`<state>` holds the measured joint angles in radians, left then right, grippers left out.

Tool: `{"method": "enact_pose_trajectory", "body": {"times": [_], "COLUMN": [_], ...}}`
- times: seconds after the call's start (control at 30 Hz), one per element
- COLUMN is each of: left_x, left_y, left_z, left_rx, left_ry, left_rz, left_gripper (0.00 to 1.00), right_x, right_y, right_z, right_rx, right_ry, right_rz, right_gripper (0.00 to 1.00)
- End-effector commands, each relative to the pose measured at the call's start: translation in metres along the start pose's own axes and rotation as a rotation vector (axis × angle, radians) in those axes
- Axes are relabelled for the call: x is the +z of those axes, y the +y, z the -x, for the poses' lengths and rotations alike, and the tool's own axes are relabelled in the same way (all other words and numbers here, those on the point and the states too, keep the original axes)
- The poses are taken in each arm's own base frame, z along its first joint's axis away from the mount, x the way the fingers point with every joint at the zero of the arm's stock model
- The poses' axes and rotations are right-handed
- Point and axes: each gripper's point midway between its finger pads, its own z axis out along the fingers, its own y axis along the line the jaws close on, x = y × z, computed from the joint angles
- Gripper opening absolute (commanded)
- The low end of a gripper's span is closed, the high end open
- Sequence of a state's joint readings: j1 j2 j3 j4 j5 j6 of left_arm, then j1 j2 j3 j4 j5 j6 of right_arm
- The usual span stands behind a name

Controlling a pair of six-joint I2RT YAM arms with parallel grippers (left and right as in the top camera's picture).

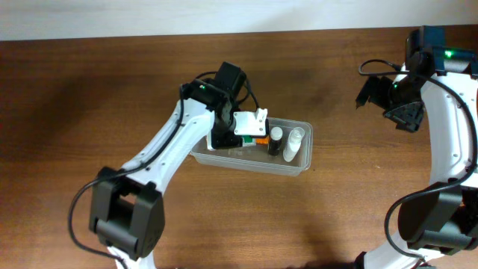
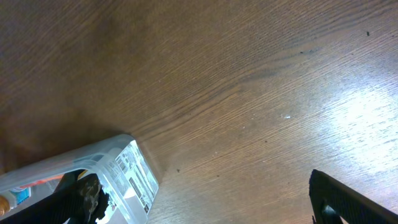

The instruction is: Pack container

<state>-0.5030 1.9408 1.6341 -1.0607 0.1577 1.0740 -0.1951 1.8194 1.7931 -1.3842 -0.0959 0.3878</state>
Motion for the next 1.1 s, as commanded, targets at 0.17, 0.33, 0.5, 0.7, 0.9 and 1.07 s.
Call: {"method": "enact_pose_trajectory", "body": {"times": [0.17,0.33,0.5,0.7,0.9,1.07], "left_x": [0.025,0.011,-0.024,-0.116,-0.241,-0.31], "left_y": [-0.005,-0.001,0.011,0.048,0.071,0.048], "left_z": [-0.004,-0.001,0.003,-0.009,-0.05,-0.112], "left_rx": [0.05,-0.006,-0.062,-0.284,-0.723,-1.145], "left_ry": [0.016,0.013,0.029,0.093,-0.043,-0.204], "left_rz": [-0.064,-0.046,0.018,0.306,0.667,0.794], "left_gripper": [0.54,0.68,0.67,0.7,0.75,1.0], "right_x": [-0.002,-0.002,-0.002,-0.002,-0.002,-0.002], "right_y": [-0.001,-0.001,-0.001,-0.001,-0.001,-0.001], "right_z": [0.0,0.0,0.0,0.0,0.0,0.0], "right_rx": [-0.004,-0.005,-0.005,-0.004,-0.004,-0.004], "right_ry": [-0.004,-0.004,-0.004,-0.004,-0.004,-0.004], "right_rz": [0.003,0.003,0.003,0.003,0.003,0.003], "right_gripper": [0.98,0.99,0.98,0.98,0.99,0.98]}}
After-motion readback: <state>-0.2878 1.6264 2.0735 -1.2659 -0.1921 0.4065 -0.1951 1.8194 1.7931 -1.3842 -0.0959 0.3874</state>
